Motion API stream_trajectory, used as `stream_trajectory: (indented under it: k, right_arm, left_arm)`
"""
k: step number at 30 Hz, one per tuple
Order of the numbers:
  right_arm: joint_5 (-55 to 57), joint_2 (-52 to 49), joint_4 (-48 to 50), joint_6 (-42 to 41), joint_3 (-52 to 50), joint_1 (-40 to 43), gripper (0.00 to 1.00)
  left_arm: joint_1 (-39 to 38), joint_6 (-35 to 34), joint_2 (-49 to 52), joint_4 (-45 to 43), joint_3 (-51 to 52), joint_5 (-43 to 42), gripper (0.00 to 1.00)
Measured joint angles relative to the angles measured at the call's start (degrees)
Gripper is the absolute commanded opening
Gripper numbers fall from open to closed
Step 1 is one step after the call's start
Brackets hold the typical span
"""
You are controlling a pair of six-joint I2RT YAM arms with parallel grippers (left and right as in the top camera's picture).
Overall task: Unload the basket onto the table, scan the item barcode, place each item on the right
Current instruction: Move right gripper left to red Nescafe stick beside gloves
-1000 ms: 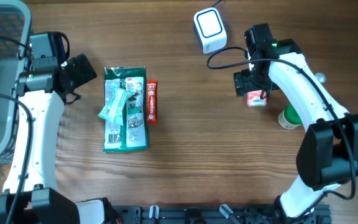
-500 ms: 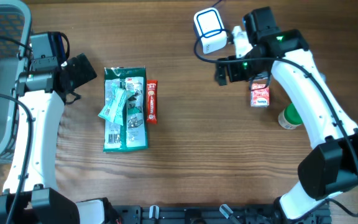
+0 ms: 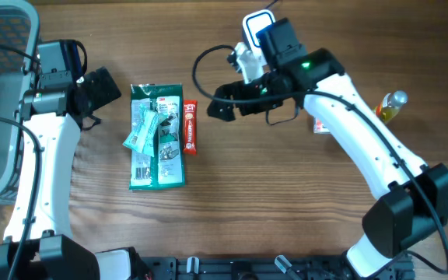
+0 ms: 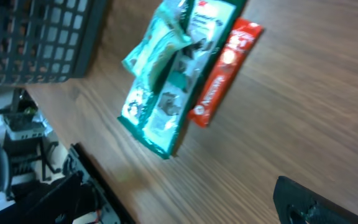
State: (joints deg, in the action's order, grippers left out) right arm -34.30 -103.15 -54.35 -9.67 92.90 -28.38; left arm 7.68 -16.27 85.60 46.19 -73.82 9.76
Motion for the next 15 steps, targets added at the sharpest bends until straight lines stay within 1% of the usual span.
stream_trajectory:
  k: [8, 10, 15]
  right_arm:
    - [0.0, 0.0, 1.1, -0.8, 0.0, -5.3, 1.0]
    - [0.0, 0.0, 2.6, -1.3, 0.0, -6.4, 1.0]
    - [4.3, 0.0, 3.6, -4.4, -0.4, -9.2, 1.0]
  left_arm:
    - [0.0, 0.0, 0.0, 0.0, 0.0, 0.0, 1.0]
    - [0.0, 0.0, 0.0, 0.0, 0.0, 0.0, 1.0]
    - [0.0, 0.0, 0.0, 0.0, 0.0, 0.0, 1.0]
